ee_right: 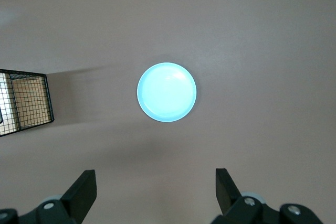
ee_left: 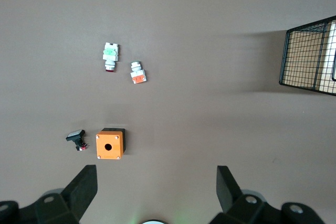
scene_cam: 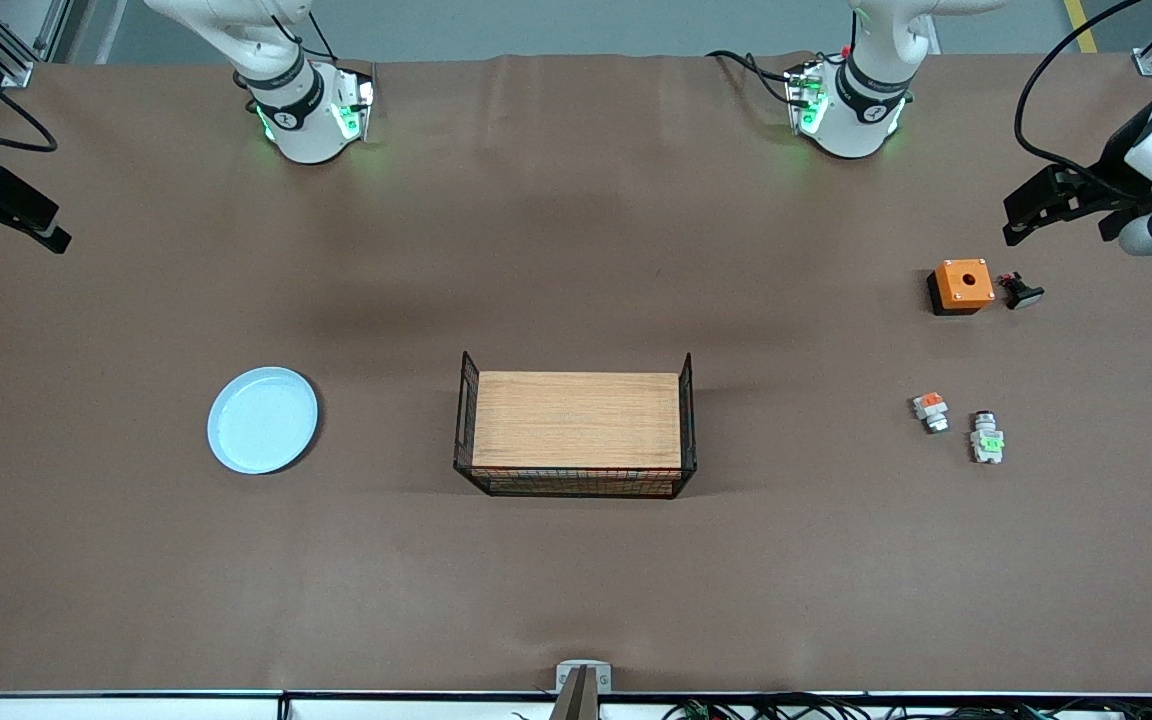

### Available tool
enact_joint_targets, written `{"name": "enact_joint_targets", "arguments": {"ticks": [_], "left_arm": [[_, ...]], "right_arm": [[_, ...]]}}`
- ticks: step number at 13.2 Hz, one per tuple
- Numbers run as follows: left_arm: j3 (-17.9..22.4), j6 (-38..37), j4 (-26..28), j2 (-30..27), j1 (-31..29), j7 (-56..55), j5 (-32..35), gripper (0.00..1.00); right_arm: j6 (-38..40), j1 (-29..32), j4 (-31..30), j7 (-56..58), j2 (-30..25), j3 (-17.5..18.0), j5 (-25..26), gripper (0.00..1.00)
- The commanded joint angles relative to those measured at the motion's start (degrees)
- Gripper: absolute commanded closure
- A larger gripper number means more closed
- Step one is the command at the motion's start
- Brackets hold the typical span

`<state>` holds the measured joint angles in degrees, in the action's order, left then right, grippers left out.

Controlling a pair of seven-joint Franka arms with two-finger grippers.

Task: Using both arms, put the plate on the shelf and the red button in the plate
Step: 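Reach the right gripper to the plate while the left gripper reaches the green switch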

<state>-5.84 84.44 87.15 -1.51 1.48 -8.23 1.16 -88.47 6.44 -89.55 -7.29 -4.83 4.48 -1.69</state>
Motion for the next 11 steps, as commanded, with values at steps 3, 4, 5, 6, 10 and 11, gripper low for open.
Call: {"name": "enact_joint_targets", "arguments": {"ticks": [3, 4, 5, 6, 10, 11], "left_arm": [[0.04, -0.59, -0.58, 0.79, -0.6, 0.41, 1.38, 0.0], [0.3, -0.5, -0.58, 1.41, -0.68, 0.32, 1.3, 0.0], [0.39, -0.33, -0.58, 3.24, -1.21, 0.41, 1.12, 0.0], [0.39, 0.8, -0.49, 4.65, -2.17, 0.5, 1.21, 0.0], [0.48, 15.18, 8.96, 9.15, -5.07, 0.5, 1.39, 0.0], [0.39, 20.8, 12.39, 10.54, -6.04, 0.5, 1.38, 0.0]], "right_arm": [[0.32, 0.32, -0.36, 0.08, -0.97, 0.62, -0.25, 0.0], [0.32, 0.32, -0.27, 0.6, -0.8, 0.62, -0.25, 0.0], [0.41, 0.41, -0.27, 1.39, -0.62, 0.62, -0.07, 0.0], [0.84, 0.59, -0.45, 3.49, -0.19, 0.54, 0.02, 0.0], [0.15, 0.76, -0.89, 4.74, 3.23, 0.36, 2.47, 0.0], [-0.99, 0.94, -1.41, 4.74, 4.72, 0.36, 2.57, 0.0]]}}
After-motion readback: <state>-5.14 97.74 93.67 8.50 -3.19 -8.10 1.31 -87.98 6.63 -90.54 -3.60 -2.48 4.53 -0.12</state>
